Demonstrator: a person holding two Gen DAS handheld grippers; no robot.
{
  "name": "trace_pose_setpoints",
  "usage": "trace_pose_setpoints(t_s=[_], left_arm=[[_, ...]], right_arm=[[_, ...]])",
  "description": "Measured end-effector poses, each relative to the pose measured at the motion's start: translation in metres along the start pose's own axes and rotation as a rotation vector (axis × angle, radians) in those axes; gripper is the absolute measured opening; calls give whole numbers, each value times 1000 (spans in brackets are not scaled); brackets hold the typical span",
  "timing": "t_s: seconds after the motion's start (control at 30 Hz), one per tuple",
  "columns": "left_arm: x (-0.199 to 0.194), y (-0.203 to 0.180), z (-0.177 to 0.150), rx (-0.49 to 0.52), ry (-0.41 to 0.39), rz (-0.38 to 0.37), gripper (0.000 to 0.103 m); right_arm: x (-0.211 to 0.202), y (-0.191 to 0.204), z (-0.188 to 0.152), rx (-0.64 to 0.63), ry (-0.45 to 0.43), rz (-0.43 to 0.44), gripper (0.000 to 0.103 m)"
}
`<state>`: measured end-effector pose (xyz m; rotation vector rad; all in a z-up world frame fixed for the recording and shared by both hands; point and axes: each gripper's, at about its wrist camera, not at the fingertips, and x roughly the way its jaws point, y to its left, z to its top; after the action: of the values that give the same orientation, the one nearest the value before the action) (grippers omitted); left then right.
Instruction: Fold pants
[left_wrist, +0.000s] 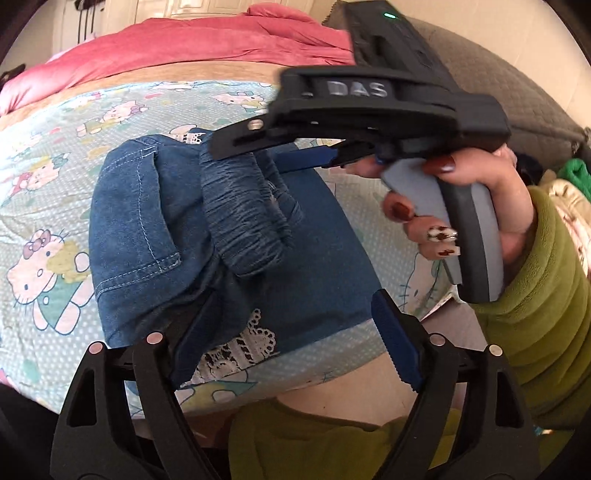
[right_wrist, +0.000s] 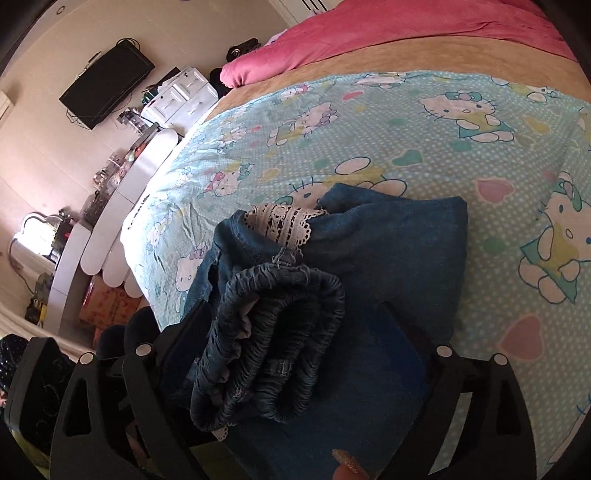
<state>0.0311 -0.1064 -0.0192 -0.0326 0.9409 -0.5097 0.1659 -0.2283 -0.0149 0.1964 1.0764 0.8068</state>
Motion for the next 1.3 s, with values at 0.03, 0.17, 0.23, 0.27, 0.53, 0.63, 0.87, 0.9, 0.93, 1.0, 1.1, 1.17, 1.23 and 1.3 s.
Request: trace_pose_setpoints(t_s=[0.03,0.17,0.23,0.27,0.53,0.63,0.87,0.9,0.93,1.0,1.1,1.17,1.23,1.3], left_arm=[[-1,-1,0,4,0,3,76],[-15,-1,-3,-3,-30,0,76],[-36,1,-11,8,-61,10,79],[-43,3,-15,9,-70,21,83],[-57,45,-25,-78,-75,124,85],[-60,46,-22,-56,-74,161,90],[-71,45,-16,-55,-120,235,93],[-74,45,-16,-57,-124,244,93],[-76,45,-15,-59,-127,254,93],[-80,45,-15,-60,-135,270,93],[-89,44,-13,-60,-154,299,93],[-97,44,-12,-61,-166,313,93],[-106,45,-11,-66,-186,326,93],[-114,47,-10,-77,-206,338,93]], right_arm=[[4,5,0,-19,8,1,87],[-1,28,-4,-130,1,-12,38],[-18,32,-6,-146,-17,-22,32],[-25,31,-7,-151,-22,-25,32],[-15,4,-25,-88,-1,-138,49],[-24,4,-27,-73,-31,-148,65],[-58,16,-30,-93,-140,-196,82],[-62,19,-30,-99,-151,-201,85],[-68,21,-30,-105,-164,-206,87],[-80,27,-30,-122,-201,-218,90],[-91,35,-28,-143,-233,-241,90],[-100,41,-27,-154,-255,-262,96],[-107,47,-26,-169,-285,-284,98],[-114,54,-27,-194,-310,-296,98]])
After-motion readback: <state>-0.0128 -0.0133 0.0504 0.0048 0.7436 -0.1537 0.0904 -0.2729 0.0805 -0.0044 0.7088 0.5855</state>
